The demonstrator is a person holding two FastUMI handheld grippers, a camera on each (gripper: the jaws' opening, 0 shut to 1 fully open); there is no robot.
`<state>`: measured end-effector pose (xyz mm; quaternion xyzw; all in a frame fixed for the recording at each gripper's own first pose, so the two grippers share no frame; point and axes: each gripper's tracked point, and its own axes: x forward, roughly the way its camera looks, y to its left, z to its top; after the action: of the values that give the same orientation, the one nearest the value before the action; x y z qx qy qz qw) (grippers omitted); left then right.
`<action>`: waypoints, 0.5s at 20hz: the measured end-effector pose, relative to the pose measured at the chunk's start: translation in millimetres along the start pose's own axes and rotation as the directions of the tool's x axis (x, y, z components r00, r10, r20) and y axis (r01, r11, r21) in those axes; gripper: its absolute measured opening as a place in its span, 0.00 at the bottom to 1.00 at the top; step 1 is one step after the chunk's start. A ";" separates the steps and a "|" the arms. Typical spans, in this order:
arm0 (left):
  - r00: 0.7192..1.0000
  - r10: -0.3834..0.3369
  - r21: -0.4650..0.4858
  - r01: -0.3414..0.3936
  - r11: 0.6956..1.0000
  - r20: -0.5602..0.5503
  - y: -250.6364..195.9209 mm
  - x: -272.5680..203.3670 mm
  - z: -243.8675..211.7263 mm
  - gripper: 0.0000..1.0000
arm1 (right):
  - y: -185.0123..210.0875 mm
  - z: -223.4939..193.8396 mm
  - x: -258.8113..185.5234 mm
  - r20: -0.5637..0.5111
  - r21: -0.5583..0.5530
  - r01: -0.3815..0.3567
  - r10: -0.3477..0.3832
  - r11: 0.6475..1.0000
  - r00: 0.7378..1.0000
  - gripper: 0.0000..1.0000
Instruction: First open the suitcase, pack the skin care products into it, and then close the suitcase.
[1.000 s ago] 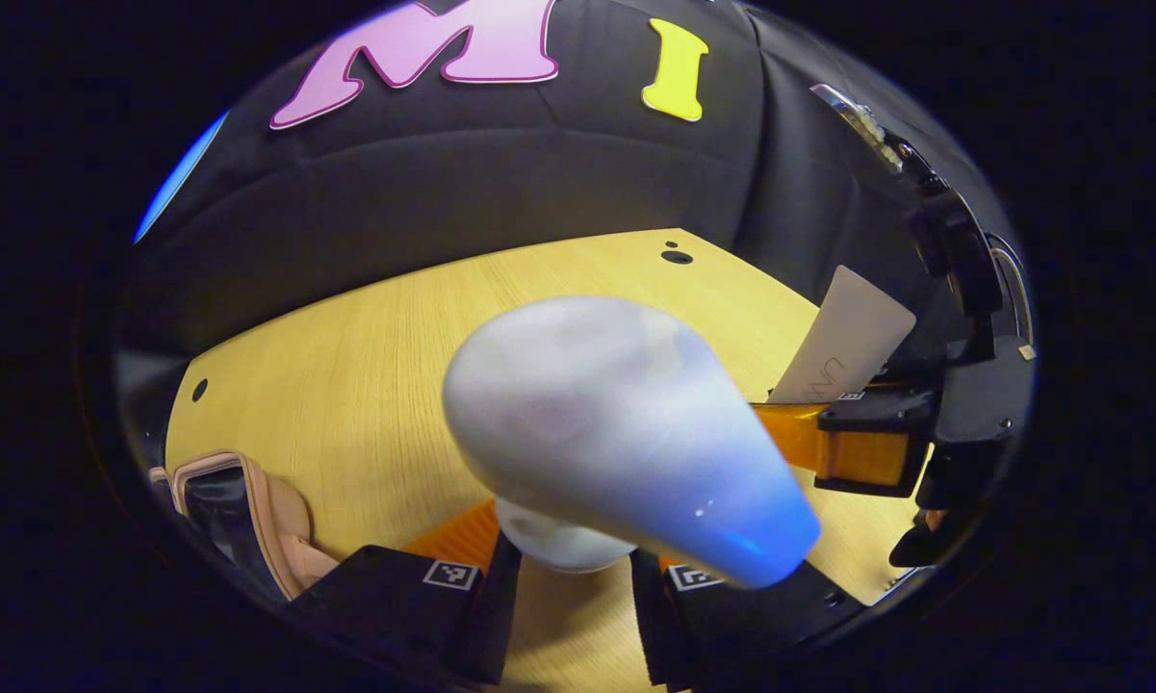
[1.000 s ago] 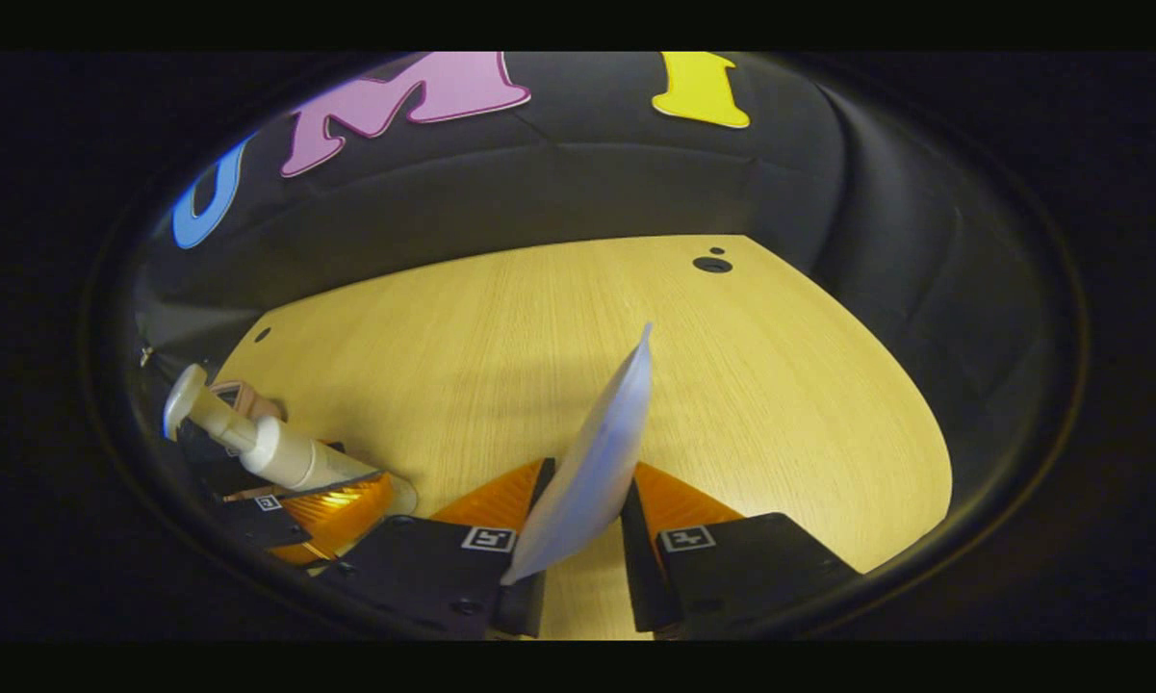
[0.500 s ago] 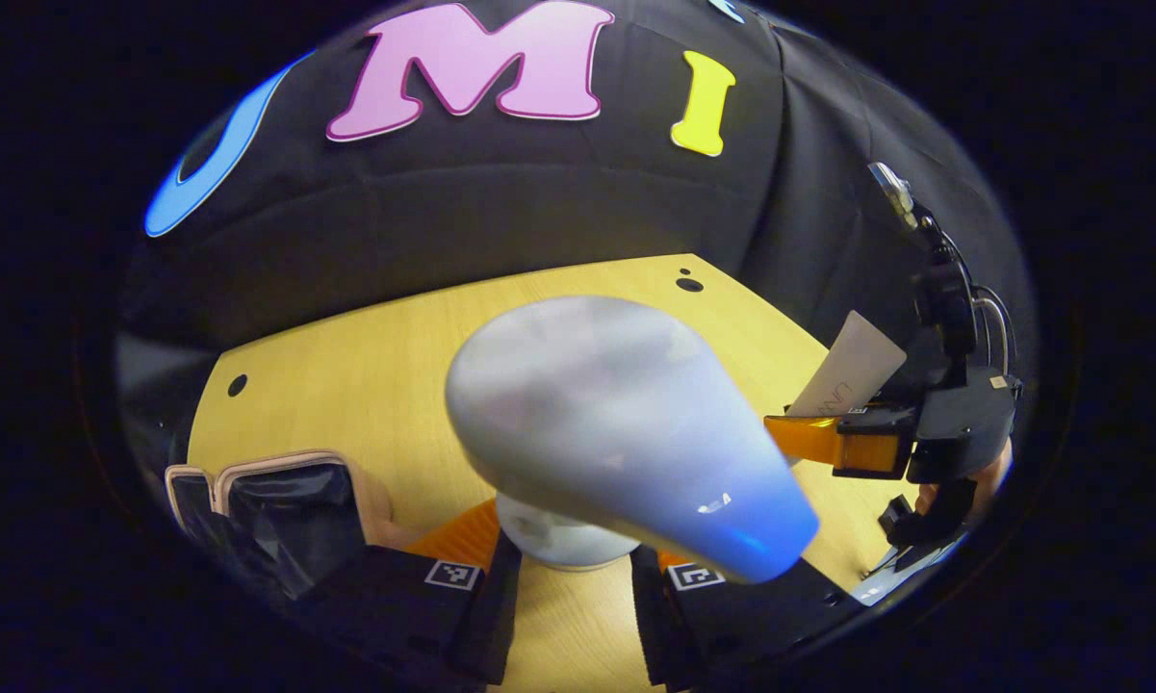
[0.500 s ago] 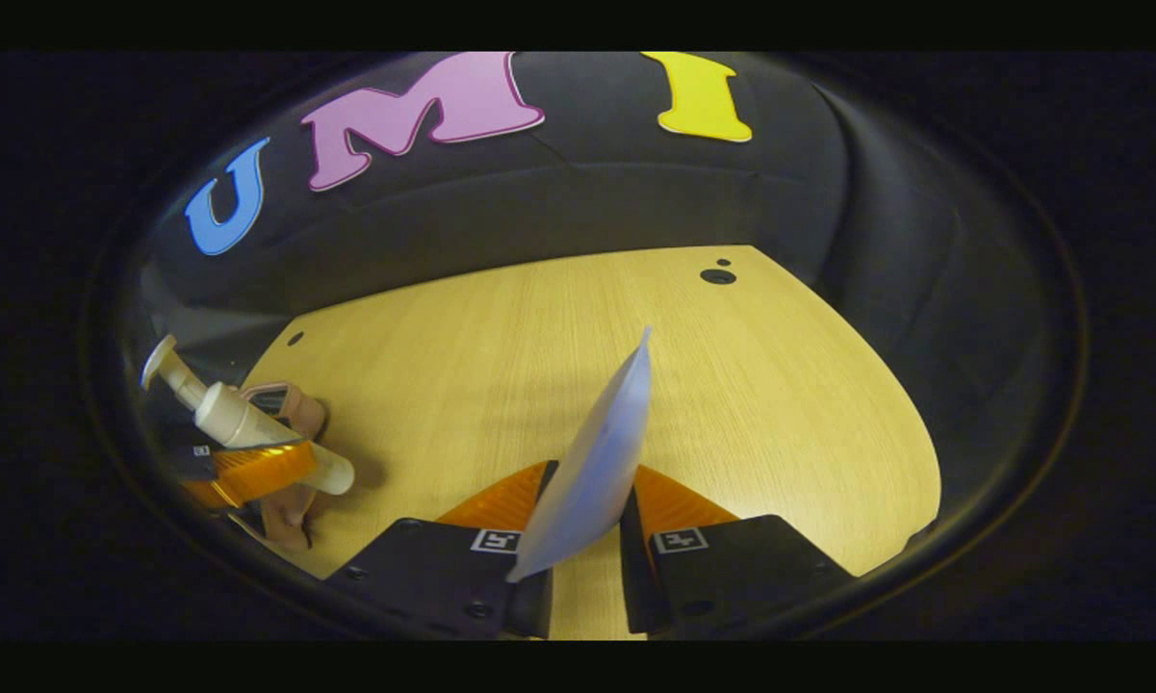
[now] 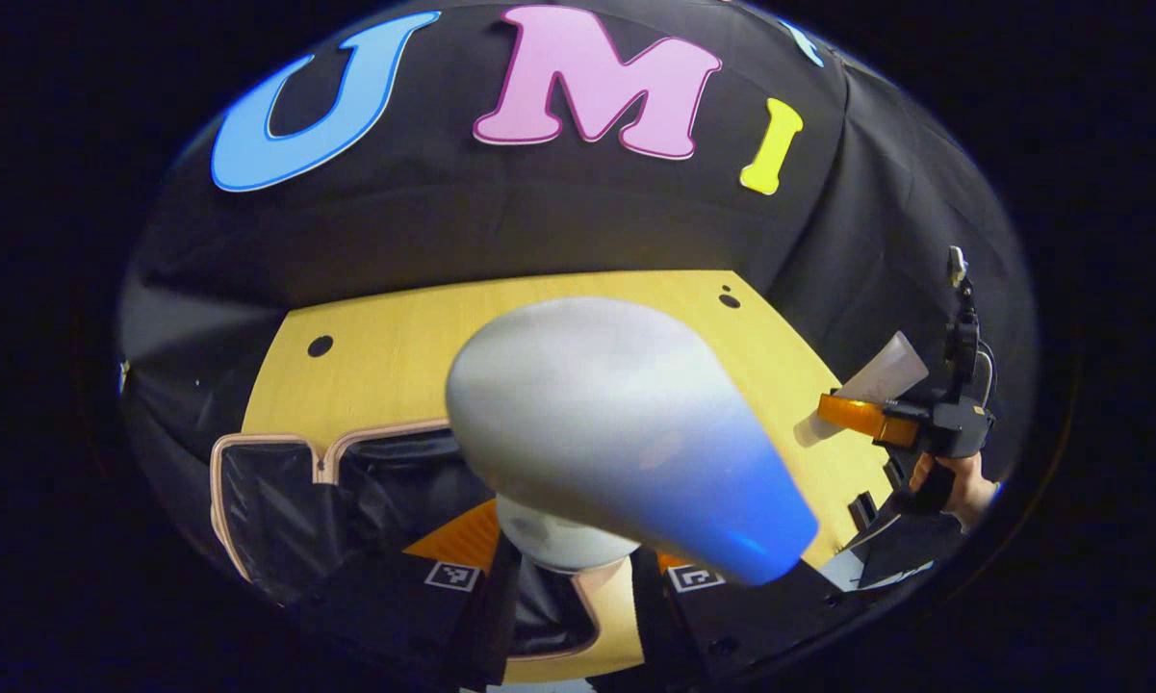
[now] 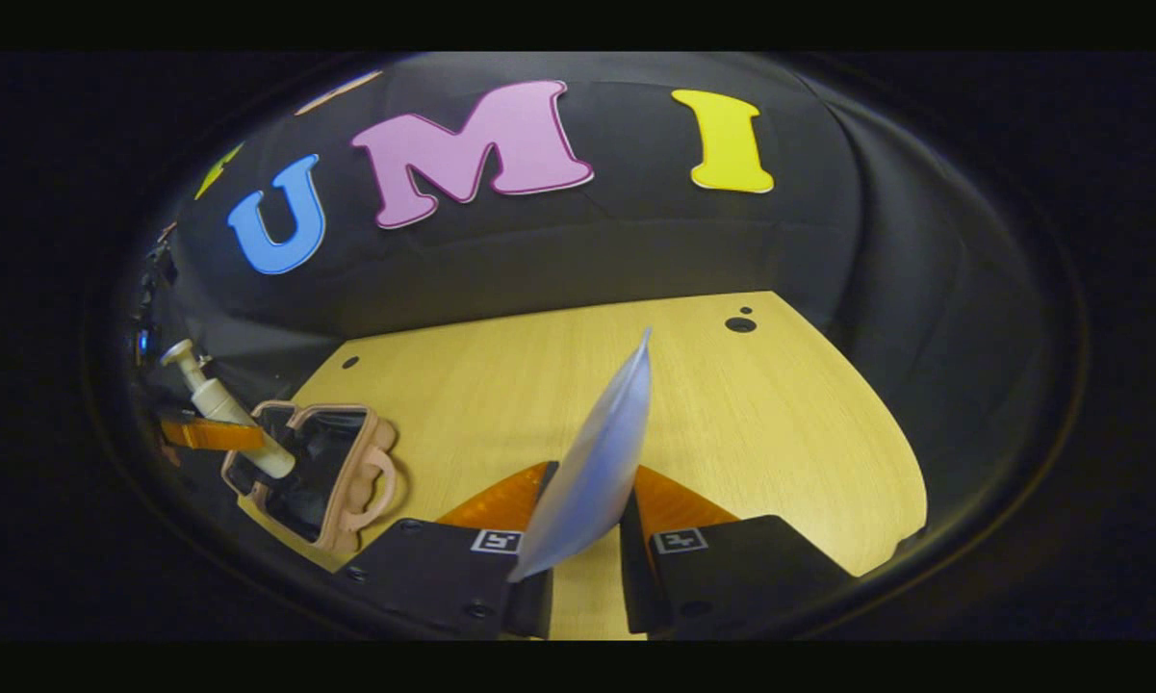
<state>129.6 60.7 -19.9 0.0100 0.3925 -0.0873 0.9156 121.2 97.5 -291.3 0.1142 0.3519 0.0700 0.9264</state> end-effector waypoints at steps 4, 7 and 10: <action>0.959 0.084 0.031 -0.079 0.996 -0.272 71.6 16.1 -62.4 0.57 | 22.5 -2.8 -10.9 0.010 -0.011 -0.031 0.031 0.999 0.999 0.24; 0.876 0.056 -0.015 -0.072 0.997 -0.480 93.4 29.3 -110.2 0.57 | 40.5 -6.1 -18.8 0.007 -0.037 -0.054 0.055 0.998 0.998 0.33; 0.800 0.042 -0.037 -0.080 0.996 -0.598 103.6 35.4 -134.0 0.60 | 56.7 -8.4 -27.9 0.018 -0.047 -0.066 0.067 0.997 0.998 0.28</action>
<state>74.9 169.0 -143.3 0.0221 0.6623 -0.0384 0.7480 92.1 147.6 -264.9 0.1049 0.3369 0.1078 0.9294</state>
